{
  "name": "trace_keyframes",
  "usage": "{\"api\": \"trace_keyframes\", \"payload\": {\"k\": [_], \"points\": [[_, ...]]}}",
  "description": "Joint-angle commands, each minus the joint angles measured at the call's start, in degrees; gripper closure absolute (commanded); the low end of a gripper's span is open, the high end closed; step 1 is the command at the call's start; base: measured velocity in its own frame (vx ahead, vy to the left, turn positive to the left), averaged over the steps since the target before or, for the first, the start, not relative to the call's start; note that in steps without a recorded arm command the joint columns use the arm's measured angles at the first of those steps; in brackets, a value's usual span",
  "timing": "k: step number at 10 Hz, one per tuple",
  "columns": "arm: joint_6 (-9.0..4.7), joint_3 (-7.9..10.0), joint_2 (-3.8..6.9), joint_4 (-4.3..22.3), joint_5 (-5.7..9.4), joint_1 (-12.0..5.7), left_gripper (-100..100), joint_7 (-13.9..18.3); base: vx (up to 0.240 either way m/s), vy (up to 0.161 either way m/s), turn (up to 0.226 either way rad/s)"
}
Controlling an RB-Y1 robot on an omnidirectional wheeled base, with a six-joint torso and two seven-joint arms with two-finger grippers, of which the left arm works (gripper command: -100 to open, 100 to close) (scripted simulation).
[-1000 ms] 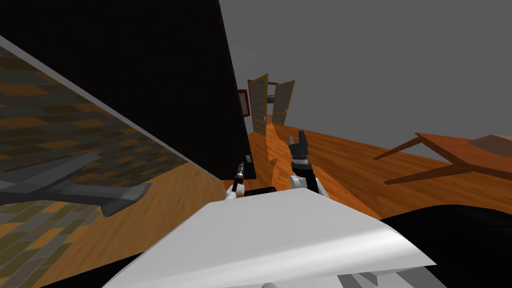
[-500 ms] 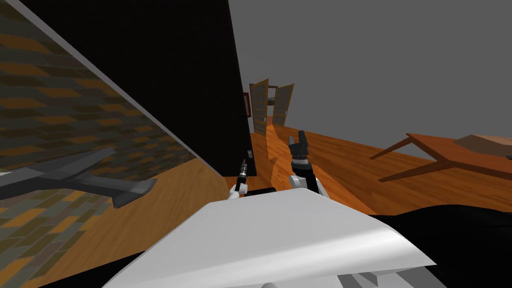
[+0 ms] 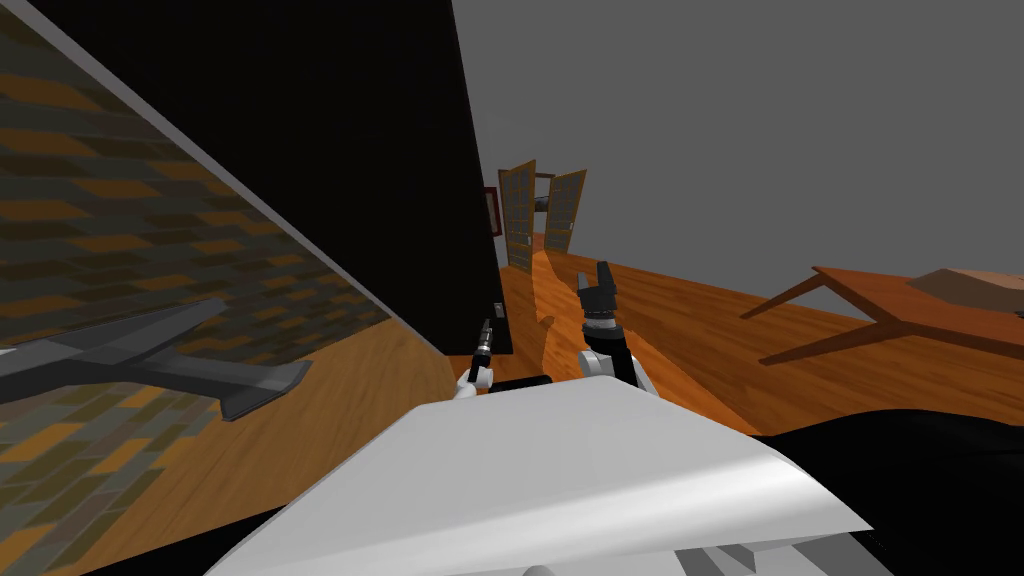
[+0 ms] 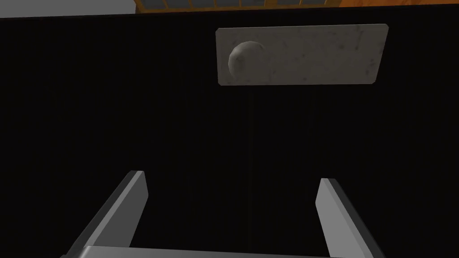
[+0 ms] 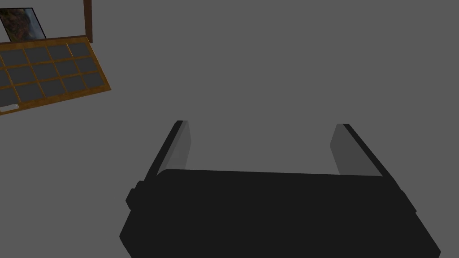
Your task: Push the door open
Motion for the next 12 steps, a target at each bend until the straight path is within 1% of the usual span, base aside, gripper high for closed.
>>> {"api": "trace_keyframes", "payload": {"k": [1,2,3,4,5,6,7,8,9,12], "points": [[-0.61,0.31,1.1,1.2,0.17,-0.77,-100,0.0,0.212,-0.038,-0.024],[-0.64,0.42,1.2,1.3,0.22,-0.83,-100,0.0,0.26,-0.053,-0.029],[-0.67,0.52,1.05,1.3,0.27,-0.88,-100,-0.1,0.258,-0.045,-0.016],[-0.71,0.67,0.43,1.4,0.34,-0.96,-100,-0.1,0.232,-0.071,-0.036],[-0.75,0.79,-0.5,1.4,0.4,-1.03,-100,-0.1,0.226,-0.072,-0.028],[-0.77,0.89,-1.67,1.4,0.45,-1.08,-100,-0.2,0.216,-0.082,0.003],[-0.77,0.89,-1.67,1.4,0.45,-1.08,-100,-0.2,0.109,-0.044,0.024],[-0.38,0.91,-1.19,0.7,0.44,-0.39,-100,-0.3,0.029,-0.011,-0.009],[-0.38,0.91,-1.19,0.7,0.44,-0.39,100,-0.3,0.0,0.0,0.0],[-0.38,0.91,-1.19,0.7,0.44,-0.39,100,-0.3,-0.008,0.003,-0.003]]}}
